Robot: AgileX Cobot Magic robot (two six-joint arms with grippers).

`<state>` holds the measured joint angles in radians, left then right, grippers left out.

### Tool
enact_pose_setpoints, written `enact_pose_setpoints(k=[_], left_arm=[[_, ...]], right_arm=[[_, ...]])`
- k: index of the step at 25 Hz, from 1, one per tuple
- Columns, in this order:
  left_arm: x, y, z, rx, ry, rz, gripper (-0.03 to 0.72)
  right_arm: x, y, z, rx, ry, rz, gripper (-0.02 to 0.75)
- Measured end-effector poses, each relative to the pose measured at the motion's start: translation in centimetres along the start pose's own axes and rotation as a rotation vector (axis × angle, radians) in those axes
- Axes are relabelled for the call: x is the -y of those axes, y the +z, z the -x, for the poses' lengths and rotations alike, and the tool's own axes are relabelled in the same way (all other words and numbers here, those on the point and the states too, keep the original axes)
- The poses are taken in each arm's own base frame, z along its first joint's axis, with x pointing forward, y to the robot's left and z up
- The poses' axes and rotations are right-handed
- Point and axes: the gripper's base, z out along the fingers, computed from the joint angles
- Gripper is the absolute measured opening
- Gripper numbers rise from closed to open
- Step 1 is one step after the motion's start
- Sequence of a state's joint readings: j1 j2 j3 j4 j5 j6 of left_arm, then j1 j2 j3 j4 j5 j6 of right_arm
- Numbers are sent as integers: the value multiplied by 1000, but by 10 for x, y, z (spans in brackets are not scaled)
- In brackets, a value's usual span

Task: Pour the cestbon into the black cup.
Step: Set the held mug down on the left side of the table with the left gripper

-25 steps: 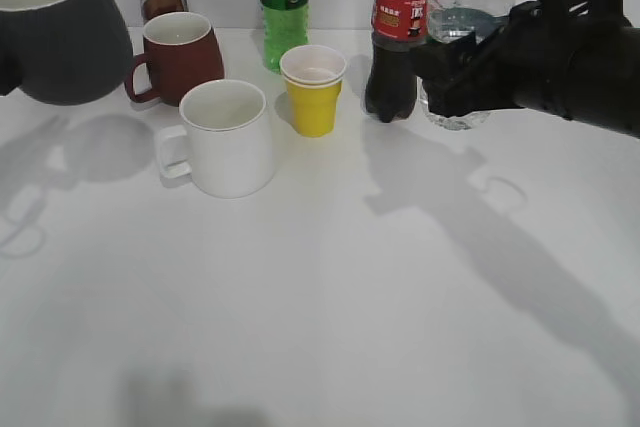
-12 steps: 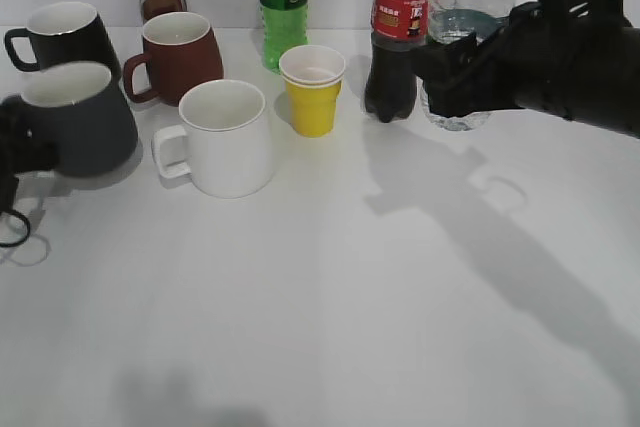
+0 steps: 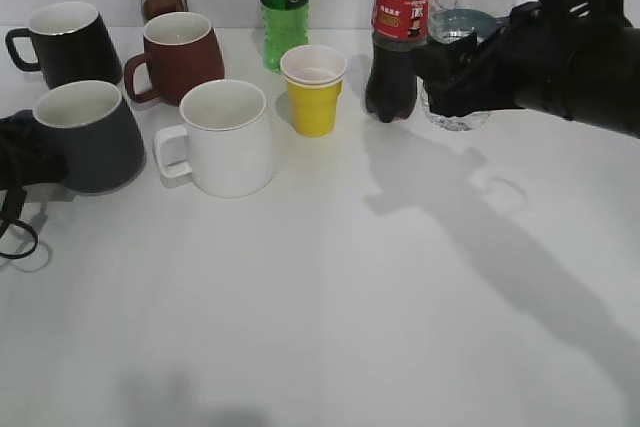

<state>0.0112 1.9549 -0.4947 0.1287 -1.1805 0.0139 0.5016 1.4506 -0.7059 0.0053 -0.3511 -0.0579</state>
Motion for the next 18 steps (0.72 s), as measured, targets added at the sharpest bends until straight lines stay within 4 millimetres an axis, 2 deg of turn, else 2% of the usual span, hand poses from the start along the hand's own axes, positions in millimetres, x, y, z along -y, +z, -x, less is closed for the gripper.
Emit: enact_pose_setpoints(k=[6, 18], left_arm=[[2, 0, 2, 23, 4, -20, 181], [4, -16, 1, -1, 1, -28, 230]], right_arm=[[0, 0, 0, -1, -2, 2, 461], [0, 0, 0, -1, 28, -5, 461]])
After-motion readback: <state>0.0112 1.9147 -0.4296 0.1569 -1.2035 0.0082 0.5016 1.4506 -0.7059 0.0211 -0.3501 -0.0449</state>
